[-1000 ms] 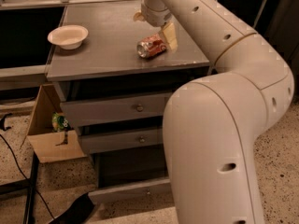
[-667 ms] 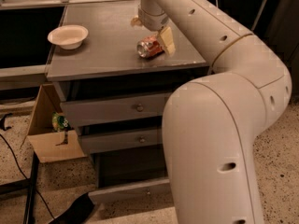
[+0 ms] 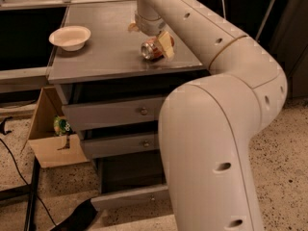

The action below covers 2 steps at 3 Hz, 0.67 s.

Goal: Place coke can into bottom drawer

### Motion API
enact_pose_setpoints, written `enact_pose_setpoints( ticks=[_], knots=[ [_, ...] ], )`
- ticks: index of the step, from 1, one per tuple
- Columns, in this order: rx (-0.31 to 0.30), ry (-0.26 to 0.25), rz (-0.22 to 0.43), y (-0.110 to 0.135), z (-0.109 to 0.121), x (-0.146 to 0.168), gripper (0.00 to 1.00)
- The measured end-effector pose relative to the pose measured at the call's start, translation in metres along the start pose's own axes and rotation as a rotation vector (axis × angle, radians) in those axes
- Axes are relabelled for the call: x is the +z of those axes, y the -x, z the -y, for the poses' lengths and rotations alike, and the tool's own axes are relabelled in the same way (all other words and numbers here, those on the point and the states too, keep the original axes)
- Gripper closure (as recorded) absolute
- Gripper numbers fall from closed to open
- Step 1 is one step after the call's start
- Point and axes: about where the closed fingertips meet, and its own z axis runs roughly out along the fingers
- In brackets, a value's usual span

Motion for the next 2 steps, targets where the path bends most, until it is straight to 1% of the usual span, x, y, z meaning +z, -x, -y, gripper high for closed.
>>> enact_pose_setpoints(
  ticks=[1,2],
  knots=[
    [-0.017,0.006,-0.017,-0.001,0.006,0.001,0.00],
    [-0.014,0.009,-0.051,-0.012,0.010,0.000,0.00]
  ],
)
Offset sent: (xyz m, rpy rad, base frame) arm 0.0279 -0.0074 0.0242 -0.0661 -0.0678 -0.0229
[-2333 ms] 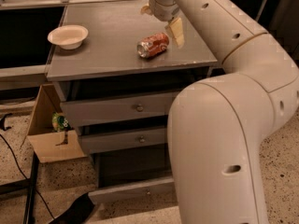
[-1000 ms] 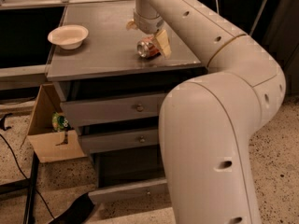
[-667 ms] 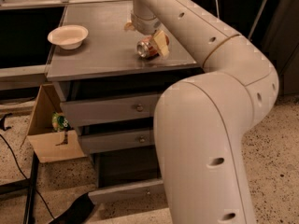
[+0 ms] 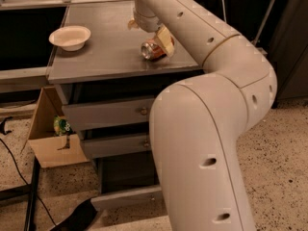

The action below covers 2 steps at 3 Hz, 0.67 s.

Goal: Place coke can into bottom drawer

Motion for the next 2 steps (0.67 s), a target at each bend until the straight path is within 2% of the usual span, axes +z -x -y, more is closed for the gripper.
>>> enact_pose_setpoints(
  ticks=[2],
  knots=[
    [0.058,-0.003,-0.036,-0.027,-0.001,-0.004,0.00]
  ],
)
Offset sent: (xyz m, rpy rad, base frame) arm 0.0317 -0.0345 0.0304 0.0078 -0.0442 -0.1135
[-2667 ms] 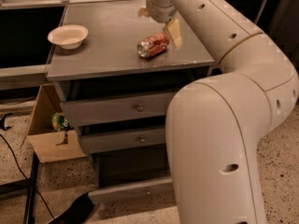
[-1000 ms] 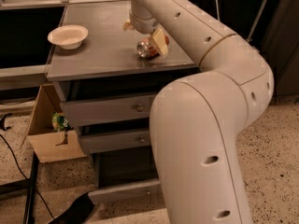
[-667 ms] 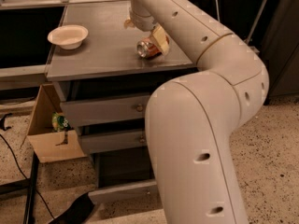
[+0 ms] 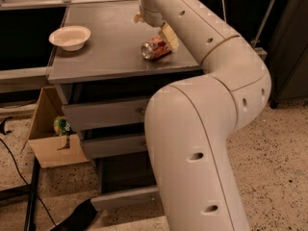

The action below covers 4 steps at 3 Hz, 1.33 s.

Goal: Place coke can into bottom drawer

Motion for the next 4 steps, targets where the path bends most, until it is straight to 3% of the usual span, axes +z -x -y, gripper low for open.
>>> enact_pose_setpoints(
  ticks=[1,3,4],
  knots=[
    [0.041,0.021,-0.004,-0.012,-0.008,0.006,0.03],
    [0.085,0.035,0.054,-0.011,-0.018,0.017,0.06],
    [0.086,0.037,0.081,-0.006,-0.018,0.021,0.22]
  ],
)
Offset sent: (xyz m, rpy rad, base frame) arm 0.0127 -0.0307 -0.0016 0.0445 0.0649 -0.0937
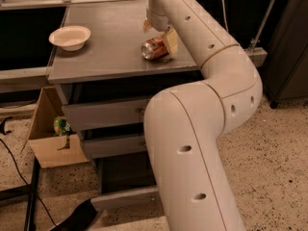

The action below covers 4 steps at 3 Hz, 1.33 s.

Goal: Place coke can into bottom drawer

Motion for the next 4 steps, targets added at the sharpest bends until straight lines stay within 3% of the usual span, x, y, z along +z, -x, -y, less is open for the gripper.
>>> enact_pose_setpoints(
  ticks=[2,3,4],
  knots=[
    [-0.002,0.002,0.011,0.0024,0.0003,0.0020,0.68],
    [-0.004,-0.002,0.011,0.0028,0.0013,0.0018,0.97],
    [-0.012,-0.015,0.012,0.0051,0.0042,0.0011,1.00]
  ],
)
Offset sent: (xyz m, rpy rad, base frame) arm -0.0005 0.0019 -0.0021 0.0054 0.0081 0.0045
